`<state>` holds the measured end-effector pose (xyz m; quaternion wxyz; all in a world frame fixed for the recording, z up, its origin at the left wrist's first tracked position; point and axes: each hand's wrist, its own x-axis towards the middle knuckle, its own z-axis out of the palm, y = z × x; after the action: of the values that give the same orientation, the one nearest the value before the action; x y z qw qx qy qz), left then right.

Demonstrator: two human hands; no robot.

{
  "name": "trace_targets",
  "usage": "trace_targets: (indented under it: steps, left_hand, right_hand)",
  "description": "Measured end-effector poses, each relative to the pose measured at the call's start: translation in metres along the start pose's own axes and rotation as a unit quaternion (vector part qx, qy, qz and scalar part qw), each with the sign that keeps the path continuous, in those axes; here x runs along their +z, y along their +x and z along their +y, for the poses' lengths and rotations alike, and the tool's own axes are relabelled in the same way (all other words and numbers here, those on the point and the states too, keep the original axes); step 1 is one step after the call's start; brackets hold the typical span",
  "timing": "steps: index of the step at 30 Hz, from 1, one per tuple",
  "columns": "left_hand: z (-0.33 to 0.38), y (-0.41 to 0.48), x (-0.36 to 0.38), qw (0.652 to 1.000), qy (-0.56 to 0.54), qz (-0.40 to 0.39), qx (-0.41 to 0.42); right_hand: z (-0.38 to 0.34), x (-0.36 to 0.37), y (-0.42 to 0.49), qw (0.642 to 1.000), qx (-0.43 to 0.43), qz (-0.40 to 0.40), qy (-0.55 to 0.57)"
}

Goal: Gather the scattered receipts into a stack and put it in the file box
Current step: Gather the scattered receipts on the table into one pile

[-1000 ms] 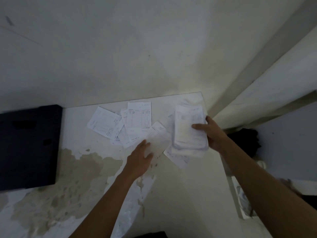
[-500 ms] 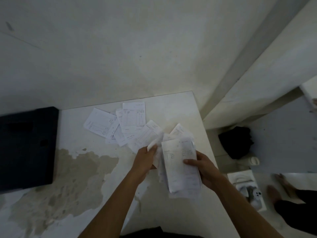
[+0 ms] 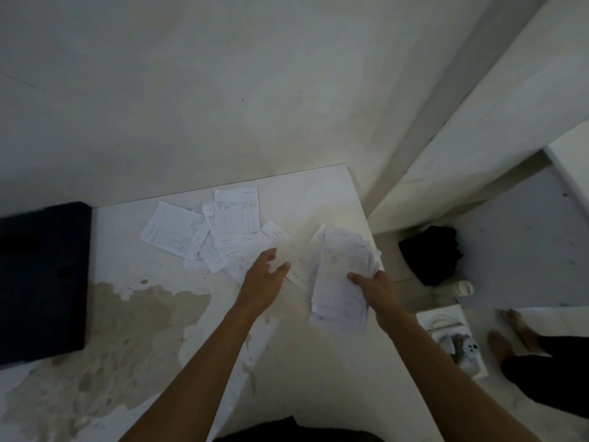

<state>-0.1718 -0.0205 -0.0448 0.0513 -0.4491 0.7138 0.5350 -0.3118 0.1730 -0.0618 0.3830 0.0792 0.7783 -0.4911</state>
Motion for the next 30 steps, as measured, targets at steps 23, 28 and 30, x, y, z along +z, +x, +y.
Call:
trace_targets:
  steps: [23, 28, 30]
  left_hand:
    - [-0.006, -0.006, 0.031, 0.993, -0.084, -0.079, -0.040]
    - [-0.008, -0.010, 0.033, 0.994, -0.081, -0.071, -0.015]
    - [-0.007, -0.010, 0.038, 0.999, -0.011, -0.025, 0.019]
  right_hand:
    - [-0.006, 0.057, -0.029, 0.996, -0.023, 0.088, 0.017]
    - [-0.002, 0.065, -0.032, 0.992, -0.062, 0.111, -0.015]
    - [-0.003, 0.067, -0.030, 0.989, -0.045, 0.129, -0.057]
